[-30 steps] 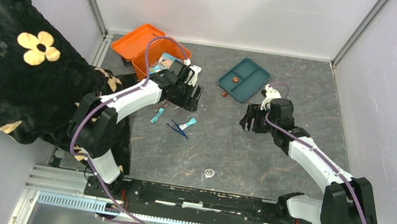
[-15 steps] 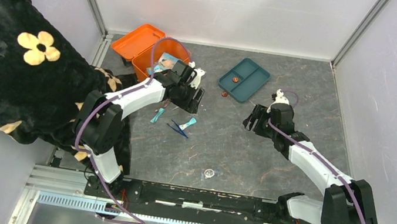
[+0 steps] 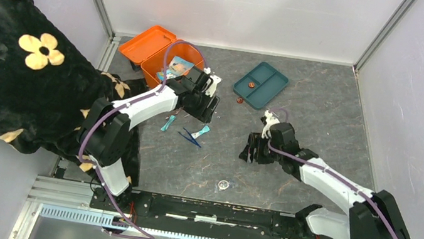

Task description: Organize the medicine kit

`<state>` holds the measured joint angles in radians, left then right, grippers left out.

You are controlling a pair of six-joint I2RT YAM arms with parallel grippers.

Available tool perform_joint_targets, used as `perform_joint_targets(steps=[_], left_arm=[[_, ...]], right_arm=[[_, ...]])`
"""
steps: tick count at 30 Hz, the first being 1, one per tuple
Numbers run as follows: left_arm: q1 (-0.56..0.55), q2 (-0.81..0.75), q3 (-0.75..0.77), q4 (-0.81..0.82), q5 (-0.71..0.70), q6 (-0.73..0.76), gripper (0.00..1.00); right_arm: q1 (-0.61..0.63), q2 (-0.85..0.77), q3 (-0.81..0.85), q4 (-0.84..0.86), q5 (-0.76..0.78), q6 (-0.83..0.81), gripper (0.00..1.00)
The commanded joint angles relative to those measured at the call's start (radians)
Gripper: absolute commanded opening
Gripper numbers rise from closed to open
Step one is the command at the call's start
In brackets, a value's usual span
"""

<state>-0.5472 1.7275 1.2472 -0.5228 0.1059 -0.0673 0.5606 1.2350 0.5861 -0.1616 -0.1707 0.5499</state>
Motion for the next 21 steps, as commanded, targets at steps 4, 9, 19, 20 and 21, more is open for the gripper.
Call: perform_joint_targets(steps=[4, 9, 19, 20, 21], left_arm=[[0.0, -0.089, 0.003, 0.04, -0.003, -0.045, 0.72], [-0.001, -0.088, 0.009, 0.037, -0.011, -0.047, 0.72], [-0.001, -0.079, 0.012, 0.027, -0.01, -0.045, 0.71], [-0.001, -0.081, 0.013, 0.025, -0.011, -0.044, 0.71], [-0.001, -0.082, 0.013, 0.025, -0.012, -0.044, 0.71]], right_arm=[[0.021, -0.104, -0.112, 0.086, -0.269, -0.209, 0.68], [0.077, -0.146, -0.184, 0.12, -0.278, -0.182, 0.66], [0.146, -0.08, -0.206, 0.155, -0.309, -0.165, 0.61], [0.148, -0.066, -0.206, 0.167, -0.32, -0.163, 0.59], [0.152, -0.048, -0.207, 0.19, -0.335, -0.16, 0.58]])
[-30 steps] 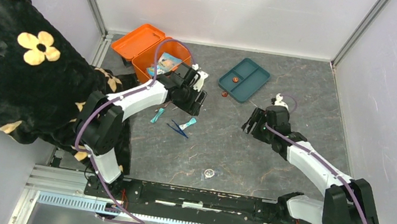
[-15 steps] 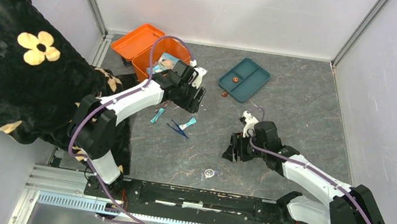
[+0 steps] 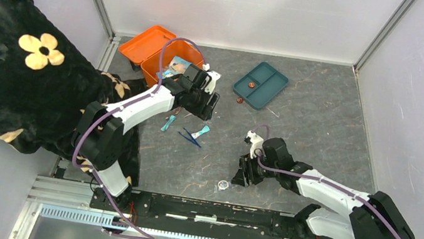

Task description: Organize the medicine kit

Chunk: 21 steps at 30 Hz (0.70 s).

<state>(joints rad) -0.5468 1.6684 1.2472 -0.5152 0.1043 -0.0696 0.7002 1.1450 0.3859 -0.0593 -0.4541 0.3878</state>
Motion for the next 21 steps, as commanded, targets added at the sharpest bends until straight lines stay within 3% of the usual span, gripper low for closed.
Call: perform_joint_targets(steps=[1, 10, 18, 21], left_arm=[[-0.002, -0.025, 0.011, 0.018, -0.013, -0.04, 0.71], [-0.002, -0.022, 0.013, 0.012, -0.011, -0.035, 0.71], [-0.002, -0.024, 0.011, 0.017, 0.003, -0.039, 0.7], [-0.002, -0.022, 0.015, 0.019, 0.017, -0.043, 0.7]], right_arm=[[0.016, 0.055, -0.007, 0.1, -0.061, 0.006, 0.56], [0.028, 0.095, 0.002, 0.121, -0.077, 0.011, 0.36], [0.027, 0.089, 0.015, 0.126, -0.081, 0.013, 0.0], [0.028, 0.07, 0.044, 0.105, -0.036, 0.004, 0.0]])
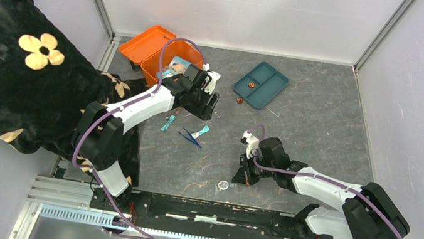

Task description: Organize the medicine kit

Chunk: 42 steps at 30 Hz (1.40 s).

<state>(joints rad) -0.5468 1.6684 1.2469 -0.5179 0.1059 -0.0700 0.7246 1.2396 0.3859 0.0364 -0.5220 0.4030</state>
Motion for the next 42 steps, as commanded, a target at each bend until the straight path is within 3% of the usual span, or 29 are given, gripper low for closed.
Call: perform_joint_targets(steps=[1, 5, 12, 17, 23, 32, 42], left_arm=[[-0.002, -0.024, 0.017, 0.022, 0.023, -0.043, 0.7], [-0.001, -0.066, -0.004, 0.078, 0.118, -0.051, 0.7], [-0.003, -0.199, -0.1, 0.273, 0.481, -0.066, 0.74], [-0.002, -0.241, -0.119, 0.29, 0.506, -0.055, 0.75], [-0.002, -0.252, -0.129, 0.341, 0.67, -0.059, 0.75], [-0.003, -0.228, -0.118, 0.338, 0.775, -0.057, 0.71], [-0.013, -0.206, -0.101, 0.299, 0.752, -0.04, 0.7]], right_arm=[[0.004, -0.032, 0.057, 0.003, 0.055, -0.013, 0.0], [0.003, -0.046, 0.122, -0.003, 0.153, -0.021, 0.0], [-0.005, -0.003, 0.273, 0.062, 0.256, -0.088, 0.0], [-0.013, -0.056, 0.293, 0.106, 0.278, -0.154, 0.0], [-0.036, -0.171, 0.217, 0.22, 0.293, -0.14, 0.0], [-0.067, -0.226, 0.194, 0.29, 0.262, -0.139, 0.0], [-0.076, -0.244, 0.211, 0.296, 0.238, -0.154, 0.0]])
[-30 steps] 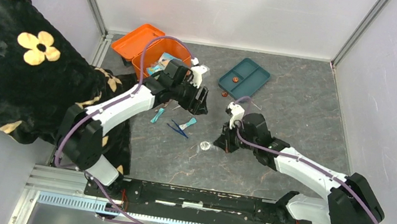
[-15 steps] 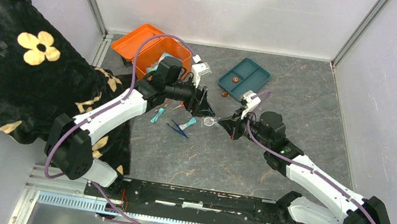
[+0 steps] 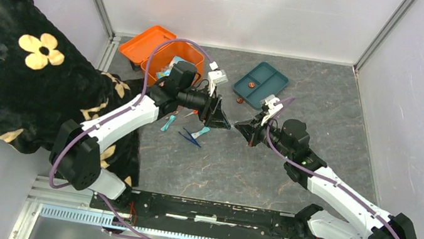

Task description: Organize the medicine kit

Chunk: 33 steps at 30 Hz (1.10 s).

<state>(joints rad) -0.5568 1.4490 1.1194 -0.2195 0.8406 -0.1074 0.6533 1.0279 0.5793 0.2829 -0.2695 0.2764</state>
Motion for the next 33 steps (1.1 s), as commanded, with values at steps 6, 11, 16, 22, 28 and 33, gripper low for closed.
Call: perform_joint_targets(steps=[6, 11, 16, 22, 28, 33], left_arm=[[-0.003, 0.02, 0.026, 0.0, 0.011, -0.007, 0.71], [-0.003, 0.032, 0.033, -0.001, 0.021, -0.012, 0.58], [-0.003, 0.05, 0.044, -0.007, 0.025, -0.015, 0.36], [-0.002, 0.069, 0.058, -0.015, -0.011, -0.02, 0.21], [0.04, 0.094, 0.099, -0.063, -0.207, -0.047, 0.18], [0.179, 0.057, 0.133, -0.022, -0.434, -0.164, 0.18]], right_arm=[[-0.007, -0.062, -0.001, 0.081, -0.02, -0.032, 0.0], [-0.008, -0.066, 0.003, 0.067, -0.007, -0.041, 0.0], [-0.009, -0.056, 0.006, 0.052, 0.013, -0.051, 0.0], [-0.008, -0.075, 0.024, -0.012, 0.054, -0.065, 0.34], [-0.008, -0.164, 0.008, -0.1, 0.242, -0.075, 0.63], [-0.01, -0.216, -0.016, -0.153, 0.339, -0.078, 0.68]])
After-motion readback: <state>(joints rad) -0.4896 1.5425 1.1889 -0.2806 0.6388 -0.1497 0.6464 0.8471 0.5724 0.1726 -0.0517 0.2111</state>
